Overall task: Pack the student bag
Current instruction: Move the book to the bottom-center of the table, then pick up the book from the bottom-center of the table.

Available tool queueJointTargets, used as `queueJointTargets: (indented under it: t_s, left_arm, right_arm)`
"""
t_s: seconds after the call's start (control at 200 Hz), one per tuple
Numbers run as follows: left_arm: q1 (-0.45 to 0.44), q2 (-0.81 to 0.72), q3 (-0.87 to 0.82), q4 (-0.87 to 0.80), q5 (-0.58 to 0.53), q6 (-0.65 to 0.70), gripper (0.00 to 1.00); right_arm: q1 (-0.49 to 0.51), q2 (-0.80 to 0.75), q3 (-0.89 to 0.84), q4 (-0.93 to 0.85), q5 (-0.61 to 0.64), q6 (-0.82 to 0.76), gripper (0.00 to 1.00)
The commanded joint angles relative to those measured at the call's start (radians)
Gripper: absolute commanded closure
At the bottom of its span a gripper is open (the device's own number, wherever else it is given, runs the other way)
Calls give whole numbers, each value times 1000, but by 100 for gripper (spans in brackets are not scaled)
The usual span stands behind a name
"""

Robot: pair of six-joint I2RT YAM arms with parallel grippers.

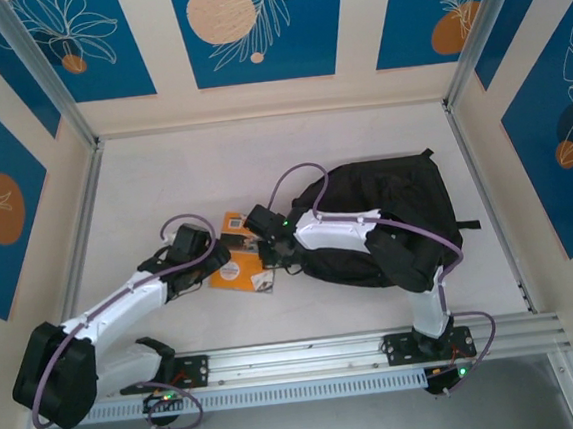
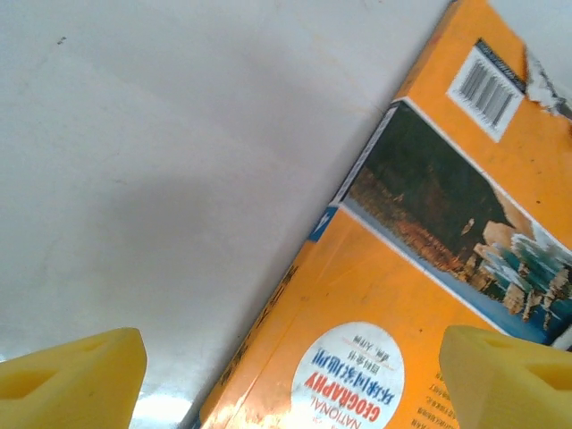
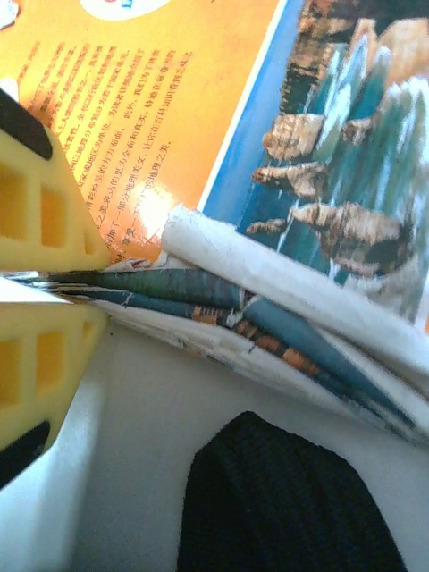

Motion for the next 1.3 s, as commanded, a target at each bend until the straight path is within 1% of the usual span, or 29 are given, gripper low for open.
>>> queueJointTargets:
  t_s: [0.0,0.135,0.235,0.37,0.485,0.545,0.615,0.635,0.705,0.84,0.98,1.135,1.295]
  left_arm:
    - [19,-12,-3,-39,-8,24,15]
    - [27,-4,-7,-48,24,32,14]
    - [27,-11,-22,-45,55,32,14]
    - [26,-18,-52,-20,130,51,14]
    - [28,-18,-86,18,192,81,14]
    - [28,-17,-96,43,238,99,14]
    - [27,-15,-111,88,307,126,15]
    - [27,-15,-115,101,326,131,15]
    - [27,-13,-127,140,372,150,15]
    - [27,20,-136,200,440,187,16]
    - [28,116,-135,247,473,216,17]
    - [28,198,-154,376,577,197,22]
    - [28,194,-155,423,635,178,25]
  right_arm:
    - [-16,9,-33,-107,-131,-86,88]
    - [-22,-11,-52,-165,-161,-151,88]
    - [-19,-33,-79,-196,-152,-192,88]
    - [-17,-58,-118,-216,-150,-254,88]
    - [-48,-89,-136,-209,-150,-259,87]
    - [-68,-115,-142,-182,-184,-252,83]
    - [-85,-136,-145,-143,-209,-231,71]
    - [-90,-139,-145,-132,-214,-225,68]
    - [-104,-142,-145,-93,-232,-195,65]
    - [-145,-132,-173,0,-305,-123,65]
    - [-178,-124,-206,70,-355,-84,67]
    - [-178,-85,-193,88,-392,-86,68]
    - [-168,-32,-183,109,-413,-75,70]
